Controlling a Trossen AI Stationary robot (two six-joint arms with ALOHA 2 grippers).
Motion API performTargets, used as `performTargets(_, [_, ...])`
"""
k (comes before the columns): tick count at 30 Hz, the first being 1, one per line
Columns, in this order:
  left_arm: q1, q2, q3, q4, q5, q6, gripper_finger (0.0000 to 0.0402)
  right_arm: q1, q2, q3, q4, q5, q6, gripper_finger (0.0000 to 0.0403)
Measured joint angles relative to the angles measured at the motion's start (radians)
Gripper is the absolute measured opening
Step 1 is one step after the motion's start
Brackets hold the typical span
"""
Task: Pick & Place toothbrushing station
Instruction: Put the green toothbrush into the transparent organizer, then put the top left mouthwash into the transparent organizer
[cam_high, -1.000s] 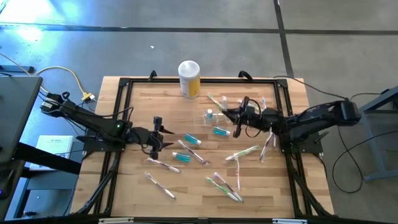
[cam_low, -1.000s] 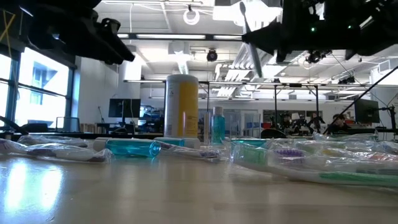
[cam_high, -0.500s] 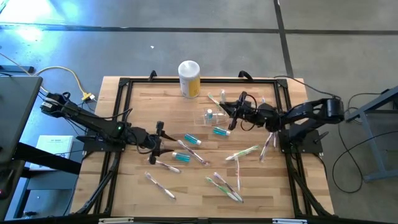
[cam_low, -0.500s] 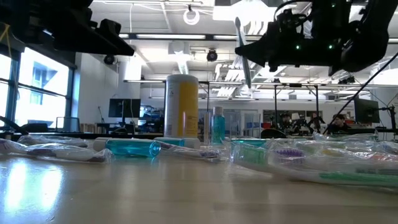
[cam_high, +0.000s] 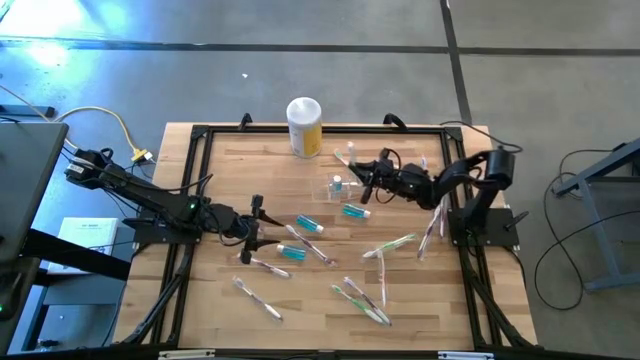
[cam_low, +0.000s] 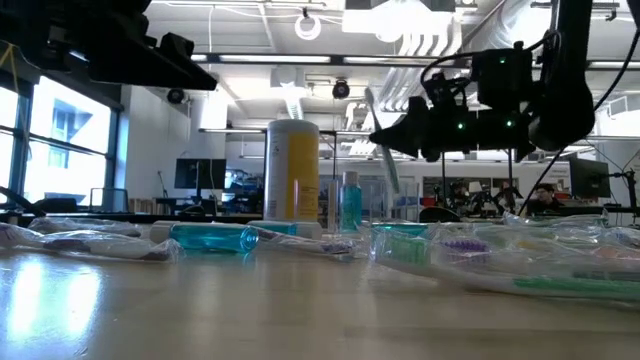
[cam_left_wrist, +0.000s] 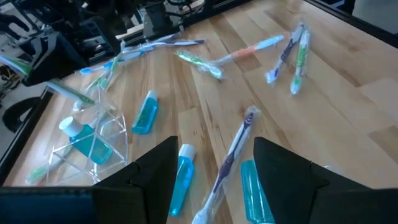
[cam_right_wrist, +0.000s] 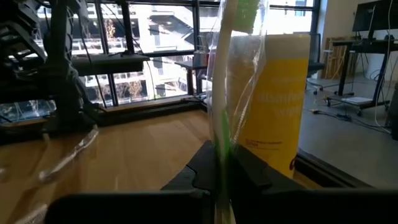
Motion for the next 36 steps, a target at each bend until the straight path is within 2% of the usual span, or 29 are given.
performTargets(17, [0.000, 0.000, 0.000, -0.008, 0.000, -0.010, 0.0203, 0.003, 0.011, 0.023, -0.070, -0.011, 0.049, 0.0035])
performTargets(23, [0.000, 0.000, 0.000, -0.009, 0.000, -0.009, 0.0203, 0.003, 0.011, 0.023, -0.115, 0.040, 0.042, 0.0044])
performTargets(27, [0.000, 0.000, 0.000, -0.009, 0.000, -0.011, 0.0203, 0.004, 0.011, 0.023, -0.120, 0.040, 0.042, 0.0078])
performTargets(36, [0.000, 0.000, 0.000, -0.026, 0.001, -0.044, 0.0203, 0.039, -0.019, 0.023, -0.111, 0.031, 0.013, 0.0182])
